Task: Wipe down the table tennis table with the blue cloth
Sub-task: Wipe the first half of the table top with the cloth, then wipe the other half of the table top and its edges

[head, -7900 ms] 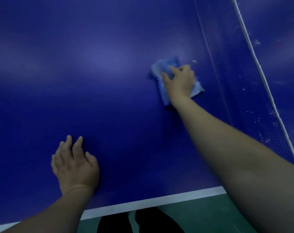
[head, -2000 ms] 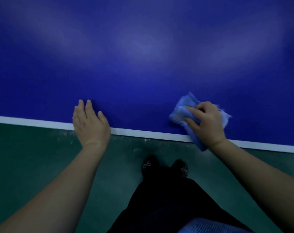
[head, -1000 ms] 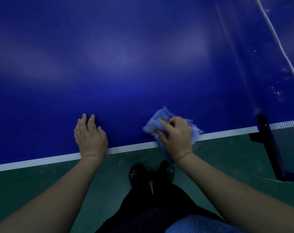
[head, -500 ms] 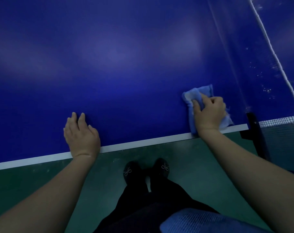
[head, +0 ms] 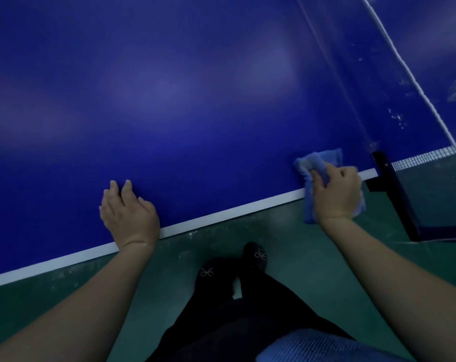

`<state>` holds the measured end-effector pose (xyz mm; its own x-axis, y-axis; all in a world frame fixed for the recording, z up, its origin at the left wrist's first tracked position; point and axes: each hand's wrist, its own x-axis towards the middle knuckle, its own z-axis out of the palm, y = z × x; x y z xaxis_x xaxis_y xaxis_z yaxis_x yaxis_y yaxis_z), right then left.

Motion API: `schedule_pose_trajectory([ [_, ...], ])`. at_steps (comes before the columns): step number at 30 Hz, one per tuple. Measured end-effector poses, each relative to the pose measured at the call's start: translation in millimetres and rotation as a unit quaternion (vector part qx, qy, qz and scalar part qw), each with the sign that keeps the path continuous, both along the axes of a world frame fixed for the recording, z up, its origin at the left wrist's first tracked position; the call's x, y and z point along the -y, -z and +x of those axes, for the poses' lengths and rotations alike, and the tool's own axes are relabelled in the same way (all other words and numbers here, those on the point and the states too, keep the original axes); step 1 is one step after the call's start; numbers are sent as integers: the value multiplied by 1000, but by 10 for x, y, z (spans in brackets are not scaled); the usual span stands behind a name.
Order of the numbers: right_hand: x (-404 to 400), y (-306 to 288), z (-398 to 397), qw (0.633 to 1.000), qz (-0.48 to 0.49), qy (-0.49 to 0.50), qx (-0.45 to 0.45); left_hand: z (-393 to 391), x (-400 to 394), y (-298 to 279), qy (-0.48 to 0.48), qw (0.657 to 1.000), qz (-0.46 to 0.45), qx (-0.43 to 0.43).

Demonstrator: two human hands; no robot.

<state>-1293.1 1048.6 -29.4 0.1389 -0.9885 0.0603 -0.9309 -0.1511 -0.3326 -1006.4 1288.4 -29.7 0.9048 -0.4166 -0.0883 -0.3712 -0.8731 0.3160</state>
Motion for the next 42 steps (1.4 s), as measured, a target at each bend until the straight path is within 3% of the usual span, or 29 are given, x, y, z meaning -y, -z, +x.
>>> schedule_pose_trajectory([
  [5,-337,-1,-334,994,22,109,13,9,1,-66,52,998,-15,-21],
  [10,-962,-121,-681,981,43,172,72,-116,51,-207,175,982,-43,-61],
  [14,-1373,-268,-887,975,60,168,131,-292,195,-368,307,943,-57,-119],
  [18,-1685,-450,-1068,949,62,230,207,-502,239,-487,426,888,-32,-169],
  [22,-1917,-648,-1348,936,52,250,243,-839,231,-607,481,850,-15,-216],
  [30,-2326,-896,-2420,925,59,261,271,-1989,205,-714,556,774,134,-273],
  [42,-2738,-1200,-4654,893,-5,334,303,-4318,305,-989,614,735,90,-275],
])
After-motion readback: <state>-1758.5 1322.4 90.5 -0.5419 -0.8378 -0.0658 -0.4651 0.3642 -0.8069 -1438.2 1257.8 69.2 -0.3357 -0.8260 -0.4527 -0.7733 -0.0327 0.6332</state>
